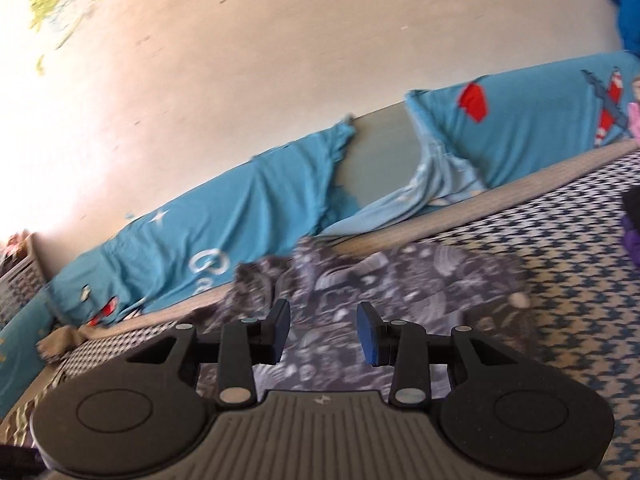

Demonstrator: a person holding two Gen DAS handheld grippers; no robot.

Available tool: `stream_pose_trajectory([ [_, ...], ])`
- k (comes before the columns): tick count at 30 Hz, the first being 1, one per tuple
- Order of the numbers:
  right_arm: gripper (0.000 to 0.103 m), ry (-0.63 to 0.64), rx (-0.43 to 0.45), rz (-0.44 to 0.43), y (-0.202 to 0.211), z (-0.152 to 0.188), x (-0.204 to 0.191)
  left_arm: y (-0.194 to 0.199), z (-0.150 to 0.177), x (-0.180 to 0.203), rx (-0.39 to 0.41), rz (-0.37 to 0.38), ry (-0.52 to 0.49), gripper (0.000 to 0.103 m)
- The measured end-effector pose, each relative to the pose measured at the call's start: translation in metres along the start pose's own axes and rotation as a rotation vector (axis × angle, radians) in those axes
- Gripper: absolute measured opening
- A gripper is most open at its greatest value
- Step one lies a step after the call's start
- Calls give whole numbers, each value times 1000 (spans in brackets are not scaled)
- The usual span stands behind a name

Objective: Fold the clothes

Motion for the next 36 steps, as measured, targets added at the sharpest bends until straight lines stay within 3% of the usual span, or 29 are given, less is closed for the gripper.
stream_pose_trajectory([
  [6, 36, 89, -50, -119, -16, 22, -44, 1, -23, -18, 30, 36, 123, 103],
  [18, 37, 305, -190, -274, -34, 71, -110, -34, -44, -29, -39, 149, 289, 103],
  [36, 42, 334, -207, -339, -24, 74, -123, -79, -68, -15, -39, 262, 349, 101],
])
Point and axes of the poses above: each gripper's, at about its wrist camera, not at the fingertips, and y roughly against the way its jaws point, x to its right, z to its underside, the point moved 8 cm from there along -y, roughly the way its jaws point, and after that the axes turned 9 degrees about y, right-handed, at the moved point
